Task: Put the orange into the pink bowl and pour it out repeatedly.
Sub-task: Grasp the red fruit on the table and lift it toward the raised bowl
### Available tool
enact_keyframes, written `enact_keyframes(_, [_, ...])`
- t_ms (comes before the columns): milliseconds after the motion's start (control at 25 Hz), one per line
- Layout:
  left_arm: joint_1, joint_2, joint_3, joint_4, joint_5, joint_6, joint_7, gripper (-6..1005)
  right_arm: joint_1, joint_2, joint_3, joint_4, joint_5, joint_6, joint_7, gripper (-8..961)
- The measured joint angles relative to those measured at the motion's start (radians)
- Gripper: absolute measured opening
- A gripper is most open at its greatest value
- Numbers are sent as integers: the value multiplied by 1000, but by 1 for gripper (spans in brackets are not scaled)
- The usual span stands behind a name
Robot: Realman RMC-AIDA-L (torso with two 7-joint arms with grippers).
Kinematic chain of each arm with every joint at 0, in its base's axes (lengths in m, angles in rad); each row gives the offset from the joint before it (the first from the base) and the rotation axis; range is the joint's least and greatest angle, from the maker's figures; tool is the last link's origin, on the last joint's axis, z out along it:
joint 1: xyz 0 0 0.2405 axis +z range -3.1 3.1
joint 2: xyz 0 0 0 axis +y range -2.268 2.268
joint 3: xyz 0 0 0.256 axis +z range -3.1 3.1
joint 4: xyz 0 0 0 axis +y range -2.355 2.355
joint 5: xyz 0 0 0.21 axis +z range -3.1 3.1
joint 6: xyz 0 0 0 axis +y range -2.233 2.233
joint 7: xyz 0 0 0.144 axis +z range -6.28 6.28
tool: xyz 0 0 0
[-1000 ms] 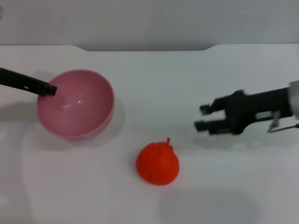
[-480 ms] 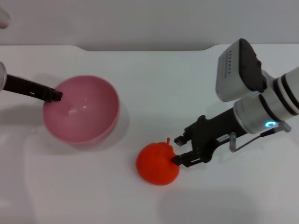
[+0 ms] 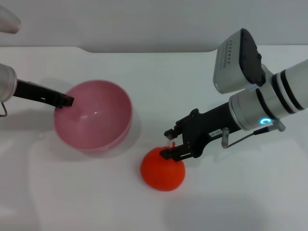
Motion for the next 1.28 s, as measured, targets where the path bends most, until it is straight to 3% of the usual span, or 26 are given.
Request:
enact_keyframes(480, [-12, -7, 1, 7, 0, -8, 0, 178, 3, 2, -84, 36, 41, 49, 19, 536])
enact_keyframes(1080, [-16, -12, 5, 4, 1, -6, 0, 181, 29, 2, -97, 113, 43, 82, 45, 527])
enact_keyframes(1280, [-16, -13, 5, 3, 1, -7, 1, 181, 27, 2, -87, 114, 44, 95, 47, 364])
